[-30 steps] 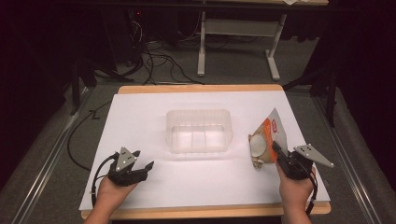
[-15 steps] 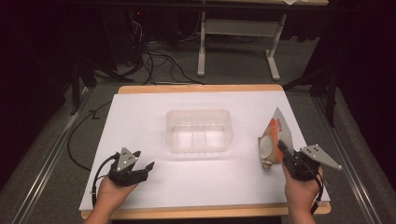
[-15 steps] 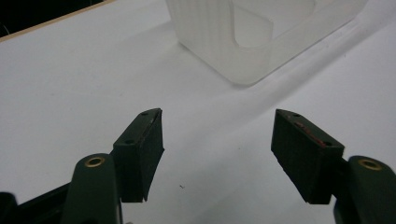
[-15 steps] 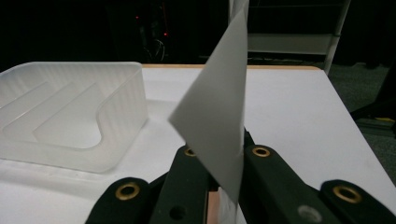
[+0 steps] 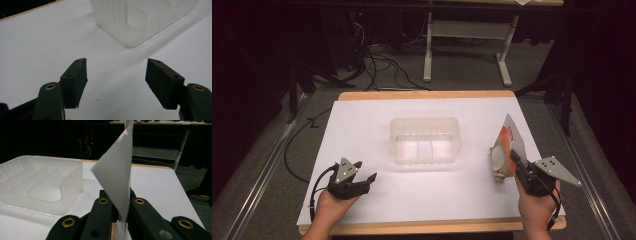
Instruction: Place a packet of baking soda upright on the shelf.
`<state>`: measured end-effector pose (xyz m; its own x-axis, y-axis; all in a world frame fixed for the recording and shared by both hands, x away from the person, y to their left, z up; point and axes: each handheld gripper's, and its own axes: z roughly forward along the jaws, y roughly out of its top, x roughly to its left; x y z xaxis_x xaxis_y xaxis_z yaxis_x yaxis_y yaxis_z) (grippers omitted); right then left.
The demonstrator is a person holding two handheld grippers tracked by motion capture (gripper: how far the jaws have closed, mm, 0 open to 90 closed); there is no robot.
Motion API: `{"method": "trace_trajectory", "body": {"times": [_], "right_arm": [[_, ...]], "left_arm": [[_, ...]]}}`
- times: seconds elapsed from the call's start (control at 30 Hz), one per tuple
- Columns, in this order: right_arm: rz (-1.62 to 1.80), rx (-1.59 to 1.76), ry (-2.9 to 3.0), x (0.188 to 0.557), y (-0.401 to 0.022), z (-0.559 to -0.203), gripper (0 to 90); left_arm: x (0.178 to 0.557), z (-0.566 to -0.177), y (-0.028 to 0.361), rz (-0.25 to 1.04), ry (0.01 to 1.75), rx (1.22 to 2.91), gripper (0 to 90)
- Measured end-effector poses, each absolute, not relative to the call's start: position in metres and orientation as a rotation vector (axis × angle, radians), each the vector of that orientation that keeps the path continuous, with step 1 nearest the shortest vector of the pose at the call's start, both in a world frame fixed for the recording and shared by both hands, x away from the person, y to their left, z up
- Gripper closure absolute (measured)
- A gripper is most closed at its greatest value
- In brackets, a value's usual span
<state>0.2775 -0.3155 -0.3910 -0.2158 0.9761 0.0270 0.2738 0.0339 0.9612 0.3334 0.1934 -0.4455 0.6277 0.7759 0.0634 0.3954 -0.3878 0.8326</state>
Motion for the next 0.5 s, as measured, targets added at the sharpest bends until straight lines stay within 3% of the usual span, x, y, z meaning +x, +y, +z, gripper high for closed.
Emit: {"method": "trace_trajectory", "body": {"times": [0.5], "right_arm": [[1.309,1.264,1.607,0.295,-0.289,-0.361,90.0]], "left_arm": [[0.333,-0.439,0.206,0.576,0.92,1.954,33.4]]}}
